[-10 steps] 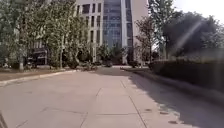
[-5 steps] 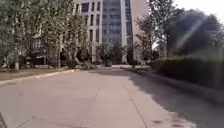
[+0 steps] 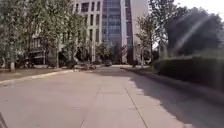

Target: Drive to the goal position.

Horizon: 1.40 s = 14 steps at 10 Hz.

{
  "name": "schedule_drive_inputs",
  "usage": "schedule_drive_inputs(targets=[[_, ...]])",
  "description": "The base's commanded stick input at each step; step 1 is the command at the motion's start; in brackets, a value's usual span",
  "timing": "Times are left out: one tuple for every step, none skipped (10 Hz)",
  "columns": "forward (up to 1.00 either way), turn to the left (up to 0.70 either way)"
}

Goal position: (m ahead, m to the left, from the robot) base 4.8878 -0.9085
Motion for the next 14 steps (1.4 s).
schedule_drive_inputs(targets=[[0.7, 0.0], [0.7, 0.0], [0.7, 0.0], [0.7, 0.0], [0.7, 0.0], [0.7, 0.0], [0.7, 0.0], [0.7, 0.0], [0.7, 0.0], [0.7, 0.0], [0.7, 0.0], [0.7, 0.0], [0.7, 0.0], [0.7, 0.0]])
